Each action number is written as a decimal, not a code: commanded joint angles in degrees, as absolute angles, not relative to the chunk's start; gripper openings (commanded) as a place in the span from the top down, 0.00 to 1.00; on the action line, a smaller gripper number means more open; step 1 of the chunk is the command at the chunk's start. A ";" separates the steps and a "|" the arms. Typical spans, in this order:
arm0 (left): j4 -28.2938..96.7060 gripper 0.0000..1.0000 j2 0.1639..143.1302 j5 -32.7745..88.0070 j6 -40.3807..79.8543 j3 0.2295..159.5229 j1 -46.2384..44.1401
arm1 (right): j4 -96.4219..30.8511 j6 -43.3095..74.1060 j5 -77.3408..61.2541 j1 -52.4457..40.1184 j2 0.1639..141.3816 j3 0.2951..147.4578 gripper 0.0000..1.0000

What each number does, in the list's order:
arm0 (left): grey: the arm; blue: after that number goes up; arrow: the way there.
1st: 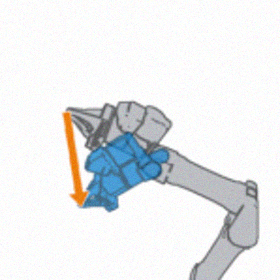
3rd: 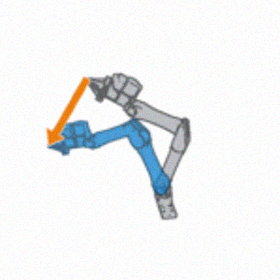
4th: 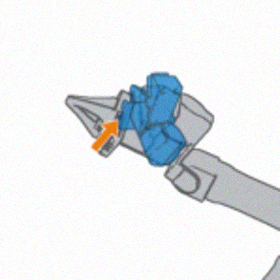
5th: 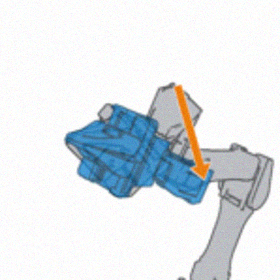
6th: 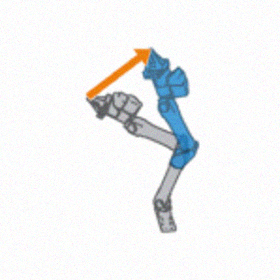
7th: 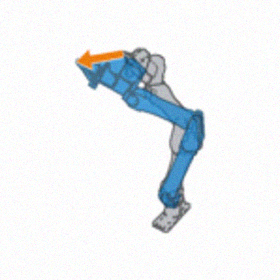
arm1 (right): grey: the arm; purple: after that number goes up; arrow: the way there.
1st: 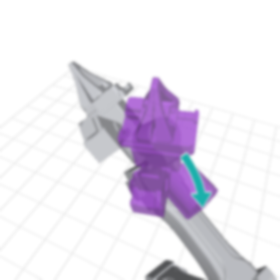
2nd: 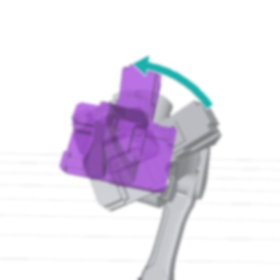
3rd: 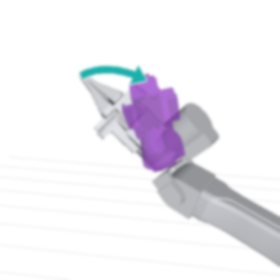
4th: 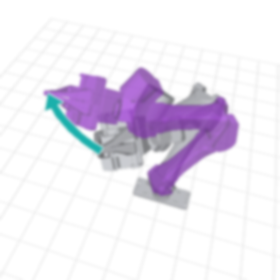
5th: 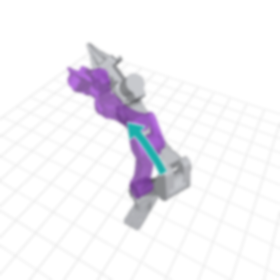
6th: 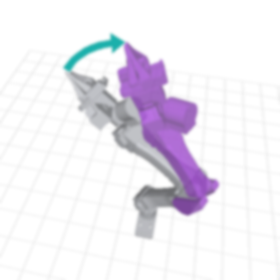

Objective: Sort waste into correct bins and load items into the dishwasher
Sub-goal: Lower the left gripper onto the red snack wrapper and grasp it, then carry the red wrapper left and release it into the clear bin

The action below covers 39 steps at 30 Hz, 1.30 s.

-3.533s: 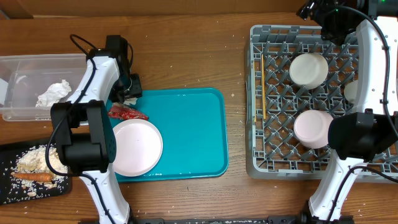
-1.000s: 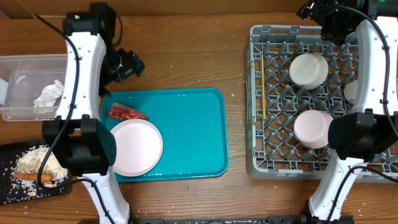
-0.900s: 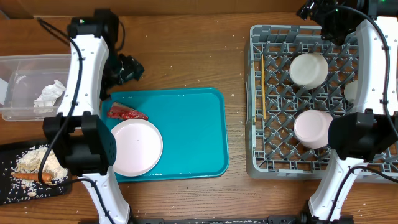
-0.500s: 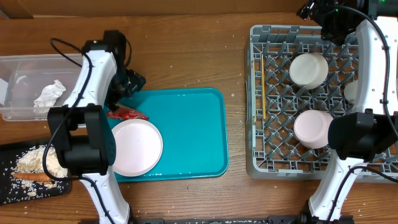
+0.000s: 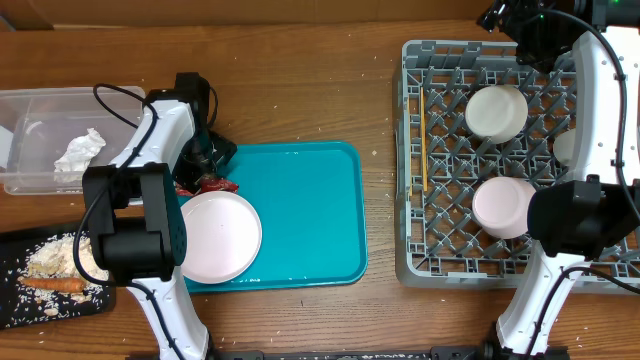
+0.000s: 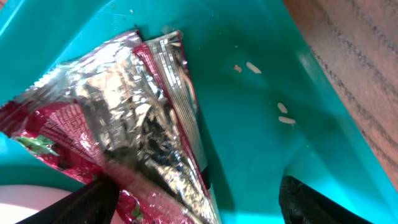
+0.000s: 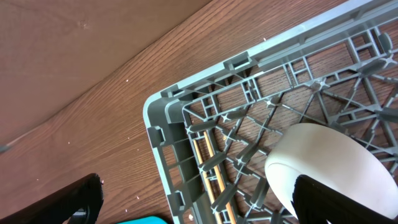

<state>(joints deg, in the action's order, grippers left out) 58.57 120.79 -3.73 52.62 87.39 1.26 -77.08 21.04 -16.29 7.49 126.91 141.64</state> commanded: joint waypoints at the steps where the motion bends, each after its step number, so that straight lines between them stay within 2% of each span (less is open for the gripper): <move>1: 58.06 0.16 121.49 -4.58 54.28 86.35 1.45 | -76.75 21.47 -16.58 7.53 124.75 142.78 0.00; 5: 58.04 0.21 121.49 -4.64 54.22 86.35 1.45 | -76.77 21.47 -16.58 7.53 124.75 142.78 0.00; 8: 58.02 0.38 121.49 -4.67 54.19 86.35 1.45 | -76.75 21.47 -16.58 7.53 124.75 142.78 0.00; 9: 58.02 0.48 121.49 -4.67 54.19 86.35 1.45 | -76.77 21.47 -16.58 7.53 124.75 142.78 0.00; 16: 58.24 0.96 121.49 -4.62 53.93 86.35 1.45 | -76.77 21.47 -16.58 7.53 124.75 142.78 0.00; 24: 62.54 0.96 121.25 -3.40 52.16 90.56 1.45 | -76.77 21.47 -16.58 7.53 124.75 142.78 0.00; 34: 67.94 0.96 120.95 -3.60 44.80 110.63 1.48 | -76.75 21.47 -16.58 7.53 124.75 142.78 0.00; 39: 67.94 0.96 120.95 -11.66 44.53 118.17 3.57 | -76.77 21.47 -16.58 7.53 124.75 142.78 0.00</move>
<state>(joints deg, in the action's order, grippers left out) 67.77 121.05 -5.72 46.39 114.15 1.69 -77.08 21.04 -16.32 7.49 126.91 141.64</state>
